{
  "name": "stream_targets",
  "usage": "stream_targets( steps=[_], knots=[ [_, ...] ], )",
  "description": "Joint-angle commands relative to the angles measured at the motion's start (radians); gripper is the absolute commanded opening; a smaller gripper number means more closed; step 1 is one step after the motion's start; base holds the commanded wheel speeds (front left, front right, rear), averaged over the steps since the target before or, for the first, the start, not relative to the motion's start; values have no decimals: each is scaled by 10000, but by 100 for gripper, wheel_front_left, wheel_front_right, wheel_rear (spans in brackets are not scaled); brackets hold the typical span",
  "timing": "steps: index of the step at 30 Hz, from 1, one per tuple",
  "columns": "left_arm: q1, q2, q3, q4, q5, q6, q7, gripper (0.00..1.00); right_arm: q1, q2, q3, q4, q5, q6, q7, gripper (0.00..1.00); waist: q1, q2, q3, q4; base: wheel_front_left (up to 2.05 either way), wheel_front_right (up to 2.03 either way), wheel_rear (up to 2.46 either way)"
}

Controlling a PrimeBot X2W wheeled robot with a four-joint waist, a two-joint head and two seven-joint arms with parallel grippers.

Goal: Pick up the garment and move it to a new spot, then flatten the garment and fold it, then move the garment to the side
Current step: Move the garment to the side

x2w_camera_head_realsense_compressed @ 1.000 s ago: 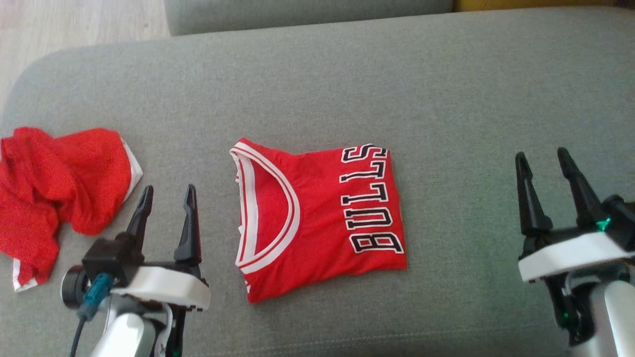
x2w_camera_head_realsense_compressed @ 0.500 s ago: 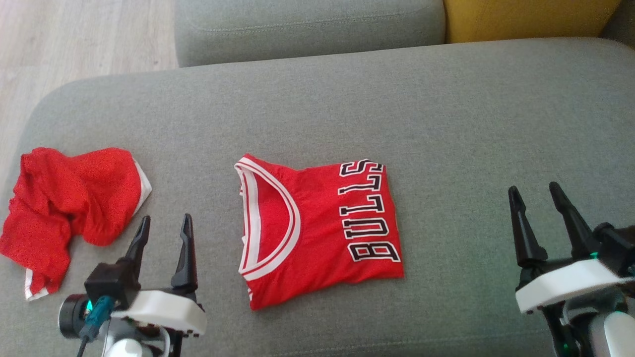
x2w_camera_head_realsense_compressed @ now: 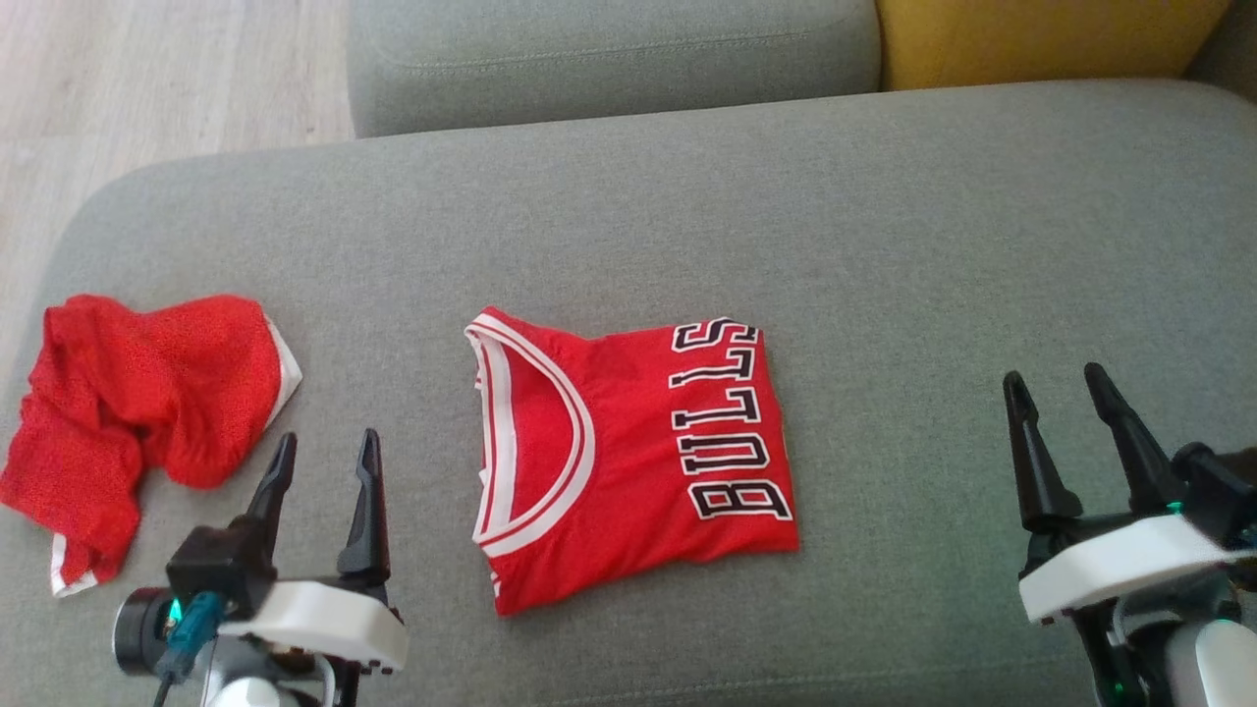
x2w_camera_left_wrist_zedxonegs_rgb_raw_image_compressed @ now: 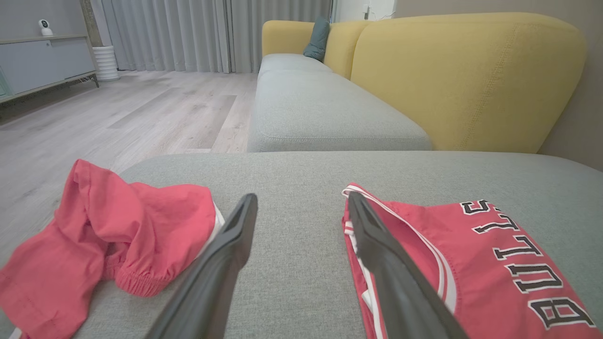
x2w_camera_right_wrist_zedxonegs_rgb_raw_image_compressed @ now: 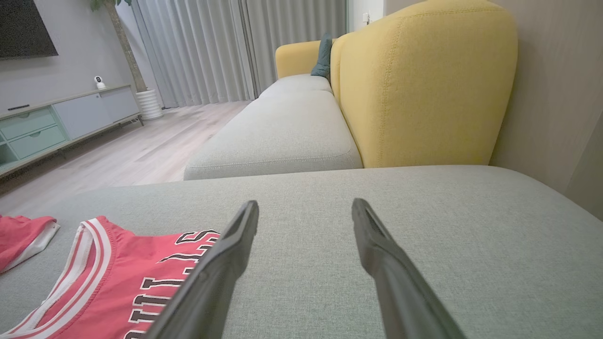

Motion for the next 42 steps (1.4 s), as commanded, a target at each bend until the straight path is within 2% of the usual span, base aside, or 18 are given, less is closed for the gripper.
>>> stream_targets(
  steps=[1, 13, 23, 30, 38, 39, 41, 42],
  knots=[
    [-380, 250, 314, -309, -14, 61, -25, 100, -177, -72, 178, -347, 1, -9, 1, 100, 0, -1, -28, -3, 0, 0, 0],
    [-559, 291, 191, -401, 29, 62, 6, 100, -231, -75, 234, -204, 3, -9, 15, 100, 0, -1, 6, 209, 0, 0, 0],
    [-1003, 190, 45, -589, 134, 21, -65, 100, -318, -214, 411, 394, 118, -9, 251, 100, 0, -1, 350, 1203, 0, 0, 0],
    [-1794, -121, -17, -462, 195, -255, -232, 100, -1019, -287, 952, 2058, 296, -9, 413, 100, 0, -1, 1185, 2176, 0, 0, 0],
    [-2207, -472, 5, -204, 321, -493, -303, 100, -1908, -245, 1588, 4110, 489, -9, 619, 100, 0, -1, 1682, 2588, 0, 0, 0],
    [-2242, -505, 29, -173, 334, -526, -306, 100, -1981, -231, 1669, 4270, 561, -9, 679, 78, 0, -1, 1727, 2601, 0, 0, 0],
    [-2309, -563, 109, -158, 386, -585, -309, 100, -2101, -255, 1759, 4529, 644, -9, 841, 4, 0, -1, 1789, 2589, 0, 0, 0],
    [-2331, -590, 150, -160, 420, -613, -309, 100, -2163, -277, 1791, 4590, 674, -9, 852, 0, 0, -1, 1822, 2569, 0, 0, 0]
  ],
)
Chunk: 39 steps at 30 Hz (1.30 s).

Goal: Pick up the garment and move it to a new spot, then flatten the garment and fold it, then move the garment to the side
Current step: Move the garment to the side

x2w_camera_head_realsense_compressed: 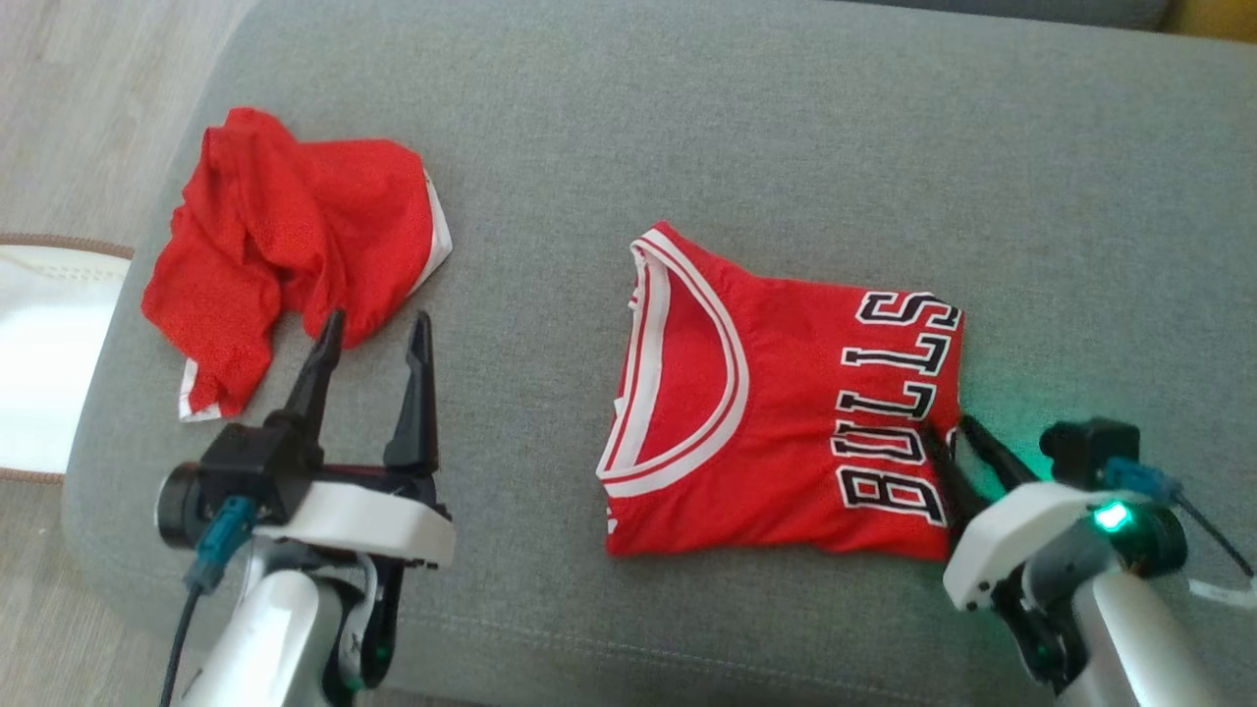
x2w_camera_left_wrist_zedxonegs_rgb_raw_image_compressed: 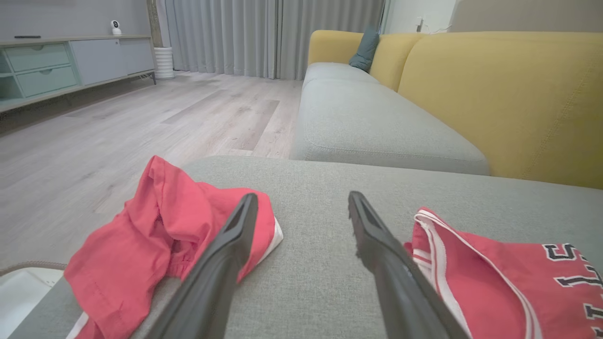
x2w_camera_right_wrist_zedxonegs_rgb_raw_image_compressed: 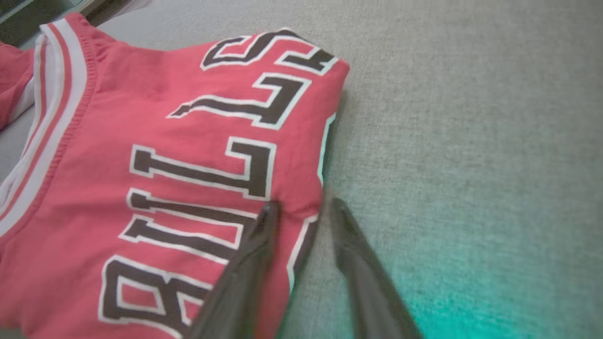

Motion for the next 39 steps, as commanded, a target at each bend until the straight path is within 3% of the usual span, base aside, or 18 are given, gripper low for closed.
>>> stream_targets(
  steps=[1, 11, 28, 39],
  knots=[
    [-544, 72, 475, -311, 189, -81, -118, 100, -267, -161, 374, 47, 79, -9, 180, 0, 0, 0, 90, -52, 0, 0, 0],
    [-603, 56, 671, -344, 562, -332, -121, 100, -716, -539, 887, -261, 135, -9, 27, 0, 0, 0, 147, -965, 0, 0, 0],
    [-1407, 413, 383, -1033, 1090, -727, 172, 100, -2523, -1153, 1396, -309, 224, -9, -595, 0, 0, 0, 1171, -4548, 0, 0, 0],
    [-2809, 550, -256, -1547, 1556, -1235, 731, 100, -4962, -2379, -274, 890, 286, -9, -1444, 0, 0, 0, 2621, -5505, 0, 0, 0]
  ],
)
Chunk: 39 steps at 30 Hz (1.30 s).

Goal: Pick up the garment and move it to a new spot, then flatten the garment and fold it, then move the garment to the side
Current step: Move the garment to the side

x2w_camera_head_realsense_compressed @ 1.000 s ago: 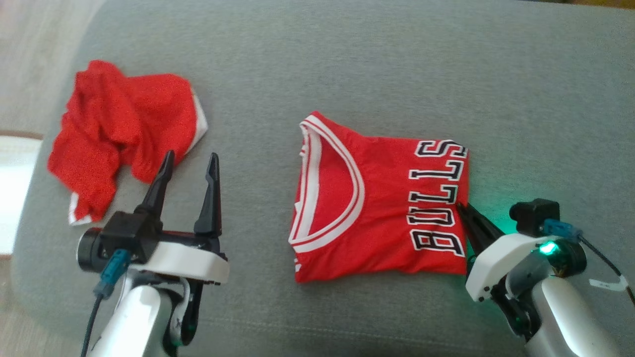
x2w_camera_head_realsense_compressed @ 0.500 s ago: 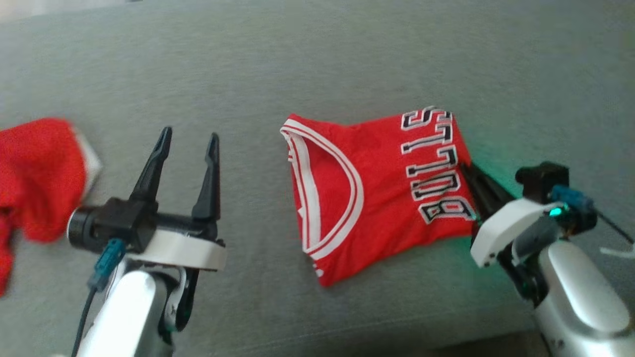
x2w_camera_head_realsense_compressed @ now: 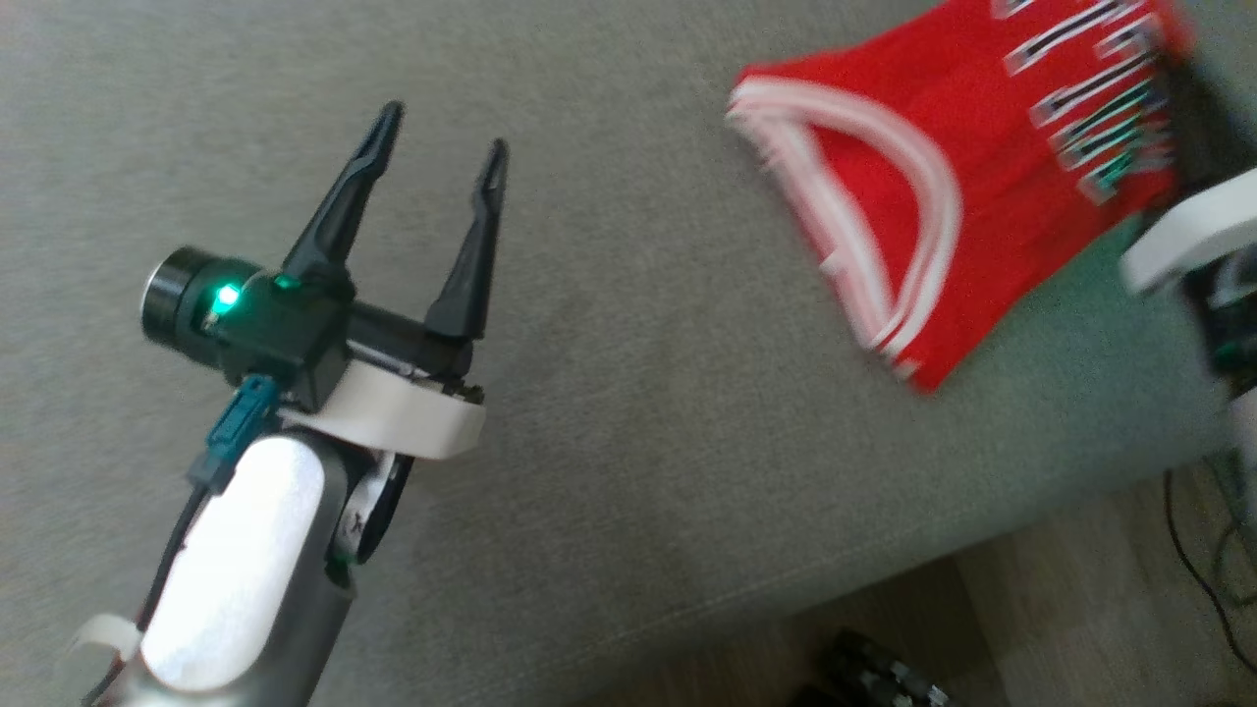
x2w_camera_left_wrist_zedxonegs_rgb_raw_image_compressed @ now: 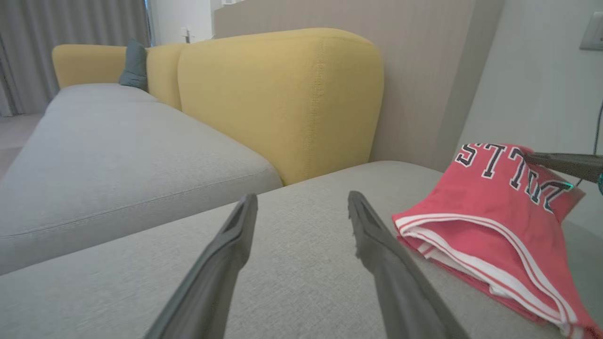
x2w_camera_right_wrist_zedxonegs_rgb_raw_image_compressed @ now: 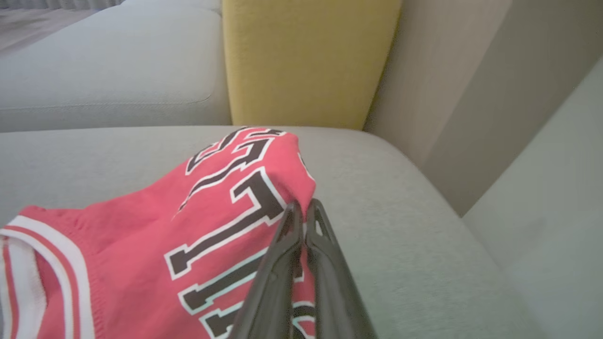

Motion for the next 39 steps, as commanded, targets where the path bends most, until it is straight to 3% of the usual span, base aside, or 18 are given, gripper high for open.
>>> stream_targets(
  steps=[1, 10, 15, 25, 27, 28, 29, 35, 39],
  knots=[
    [-383, 203, 219, -399, 98, -62, 83, 100, -212, -344, -179, -150, 42, -9, -170, 0, -2, 0, 462, -388, 0, 0, 0],
    [-949, 306, -99, -649, 318, -274, 401, 100, -940, -978, -1765, 148, -37, -9, -609, 0, -2, 0, 1470, -574, 0, 0, 0],
    [-1243, 395, -169, -838, 430, -352, 516, 100, -1178, -869, -2561, 250, -304, -9, -770, 0, -2, 0, 1968, -526, 0, 0, 0],
    [-2085, 329, -558, -1090, 697, -624, 507, 100, -1535, -331, -4300, 1053, -2032, -9, -1029, 0, -2, 0, 2657, -14, 0, 0, 0],
    [-2130, 286, -606, -1034, 686, -633, 430, 100, -1491, -157, -4587, 1115, -2361, -9, -1084, 40, -2, 0, 2613, 62, 0, 0, 0],
    [-2124, 264, -629, -991, 672, -631, 381, 100, -1439, -63, -4739, 1112, -2532, -9, -1110, 83, -2, 0, 2554, 97, 0, 0, 0],
    [-2098, 245, -643, -941, 651, -621, 328, 100, -1375, 40, -4890, 1100, -2690, -9, -1137, 100, -2, 0, 2478, 119, 0, 0, 0],
    [-1739, 194, -636, -587, 453, -495, 23, 100, -594, 733, -5504, 525, -3189, -9, -1447, 100, -2, 0, 1788, 210, 0, 0, 0],
    [-1200, 147, -557, -308, 200, -288, -171, 100, 545, 1349, -5302, -561, -3117, -9, -1598, 100, -2, 0, 942, 370, 0, 0, 0]
  ],
)
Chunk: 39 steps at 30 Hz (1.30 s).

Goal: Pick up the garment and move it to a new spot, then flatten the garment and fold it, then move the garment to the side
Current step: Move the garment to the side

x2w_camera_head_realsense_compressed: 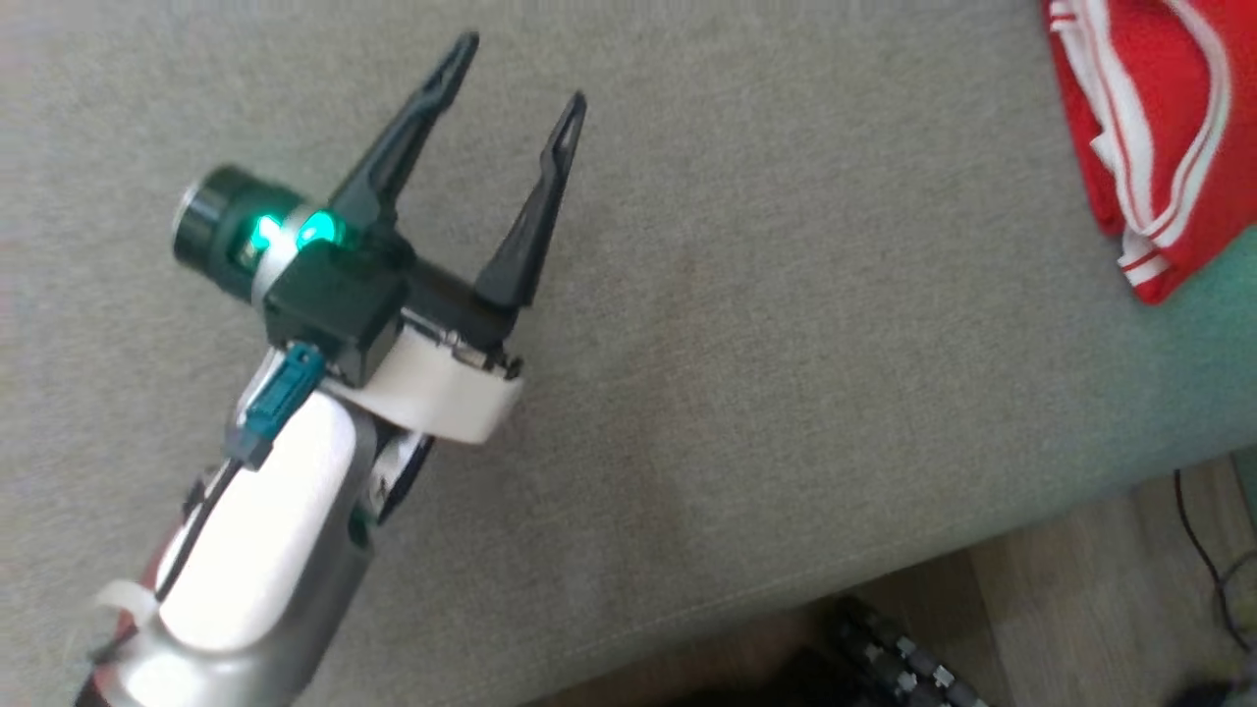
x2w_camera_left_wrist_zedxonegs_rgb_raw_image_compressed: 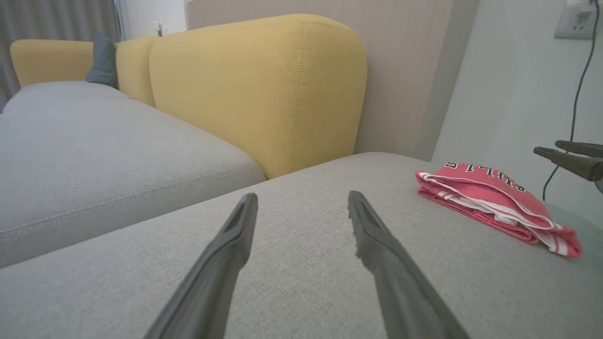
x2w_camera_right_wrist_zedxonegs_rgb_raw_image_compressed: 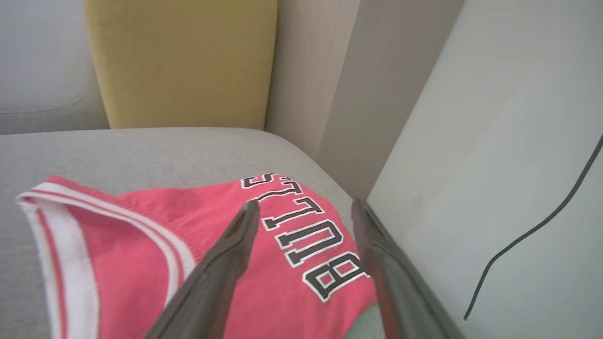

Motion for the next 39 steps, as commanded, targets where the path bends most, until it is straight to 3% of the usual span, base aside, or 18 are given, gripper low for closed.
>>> stream_targets(
  steps=[1, 10, 16, 23, 29, 39],
  knots=[
    [201, 91, 347, -257, -149, 145, -135, 100, 447, 31, 317, -711, 106, -9, -87, 100, 0, 0, -616, 173, 0, 0, 0],
    [1560, -46, 932, 61, -805, 861, -448, 100, 2600, 1036, 2071, -3160, 556, -9, 349, 100, 0, 0, -2068, 1111, 0, 0, 0],
    [2129, -68, 1358, 181, -1126, 1167, -588, 100, 3599, 1358, 2865, -4520, 821, -9, 863, 100, 0, 0, -2670, 2141, 0, 0, 0],
    [2948, -59, 1899, 340, -1486, 1525, -666, 100, 4259, 1542, 3241, -5307, 908, -9, 1324, 100, 0, 0, -3185, 2794, 0, 0, 0],
    [3709, 9, 2197, 508, -1695, 1637, -703, 100, 4843, 1605, 3345, -5520, 968, -9, 1604, 100, 0, 0, -3752, 3035, 0, 0, 0],
    [4573, 95, 2297, 584, -1846, 1664, -719, 100, 5717, 1633, 3616, -5787, 1152, -9, 1925, 100, 0, 0, -4602, 2878, 0, 0, 0]
  ],
)
